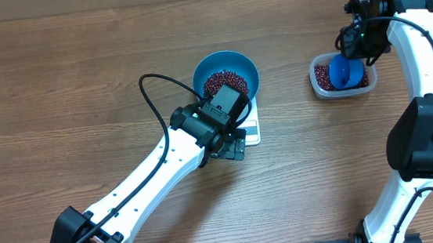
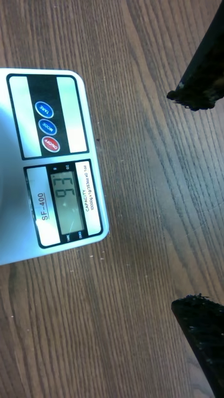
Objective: Scoop item into bowl and weigh 150g on scale
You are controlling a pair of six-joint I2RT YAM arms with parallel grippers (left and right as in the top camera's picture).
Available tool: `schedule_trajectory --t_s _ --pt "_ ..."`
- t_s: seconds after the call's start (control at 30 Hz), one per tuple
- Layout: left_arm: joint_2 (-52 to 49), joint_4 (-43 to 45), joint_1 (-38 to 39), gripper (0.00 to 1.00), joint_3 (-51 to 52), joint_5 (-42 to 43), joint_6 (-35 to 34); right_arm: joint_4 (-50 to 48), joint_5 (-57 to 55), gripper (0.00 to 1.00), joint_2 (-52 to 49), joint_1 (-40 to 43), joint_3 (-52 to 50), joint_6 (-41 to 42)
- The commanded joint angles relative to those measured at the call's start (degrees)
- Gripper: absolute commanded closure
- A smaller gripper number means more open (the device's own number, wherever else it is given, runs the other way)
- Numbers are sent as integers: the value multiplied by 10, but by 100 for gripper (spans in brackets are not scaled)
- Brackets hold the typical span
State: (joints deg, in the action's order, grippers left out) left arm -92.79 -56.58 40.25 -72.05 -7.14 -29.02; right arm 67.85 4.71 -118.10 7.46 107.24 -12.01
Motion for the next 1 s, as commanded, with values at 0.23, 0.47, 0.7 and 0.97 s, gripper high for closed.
schedule_trajectory --t_s 0.23,0.47,0.7,0.97 --pt "9 0 -1 0 -10 -9 -10 49 -17 87 23 -1 -2 0" --pt "9 0 -1 0 -10 -9 -10 -37 -17 67 23 -1 -2 0" --pt "9 0 -1 0 -10 -9 -10 -174 -16 50 16 -1 -3 -8" --pt "9 0 -1 0 -10 -9 -10 -175 25 43 -35 -1 -3 -31"
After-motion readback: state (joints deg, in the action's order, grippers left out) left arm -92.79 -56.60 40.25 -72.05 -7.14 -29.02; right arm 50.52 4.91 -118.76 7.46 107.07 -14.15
